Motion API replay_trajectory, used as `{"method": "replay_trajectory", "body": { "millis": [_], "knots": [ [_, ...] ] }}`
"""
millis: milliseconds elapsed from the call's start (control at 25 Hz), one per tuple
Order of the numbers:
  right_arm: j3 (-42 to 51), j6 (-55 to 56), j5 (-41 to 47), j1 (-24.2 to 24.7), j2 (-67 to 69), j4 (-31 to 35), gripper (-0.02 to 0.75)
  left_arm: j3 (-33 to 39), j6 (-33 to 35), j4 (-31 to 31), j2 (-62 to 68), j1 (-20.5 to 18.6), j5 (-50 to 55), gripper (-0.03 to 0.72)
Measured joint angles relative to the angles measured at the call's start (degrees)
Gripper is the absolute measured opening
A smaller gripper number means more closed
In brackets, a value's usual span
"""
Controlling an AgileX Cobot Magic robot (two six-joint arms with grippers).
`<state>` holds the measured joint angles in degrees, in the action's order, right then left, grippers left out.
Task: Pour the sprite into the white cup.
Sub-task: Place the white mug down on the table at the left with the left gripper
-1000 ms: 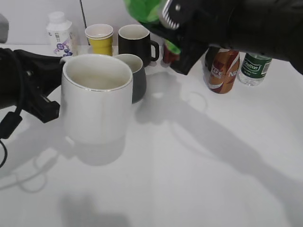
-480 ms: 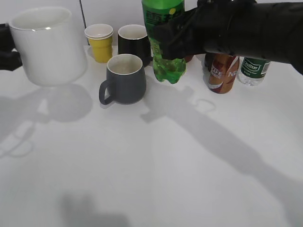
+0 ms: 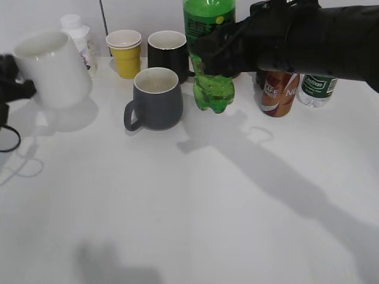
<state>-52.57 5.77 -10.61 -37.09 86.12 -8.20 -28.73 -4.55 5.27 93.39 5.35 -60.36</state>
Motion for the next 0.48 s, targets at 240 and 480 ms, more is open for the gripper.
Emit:
{"method": "replay_trajectory", "body": {
  "millis": [240, 480],
  "knots": [
    [0.0, 0.0, 0.6, 0.0, 0.0, 0.8, 0.372, -1.9, 0.3, 0.3, 13.3, -0.8, -4.2, 0.048],
    [0.0, 0.0, 0.7, 0.0, 0.0, 1.0, 0.372, -2.5, 0.2, 1.3, 18.5, -0.8, -6.9, 0.047]
  ]
}}
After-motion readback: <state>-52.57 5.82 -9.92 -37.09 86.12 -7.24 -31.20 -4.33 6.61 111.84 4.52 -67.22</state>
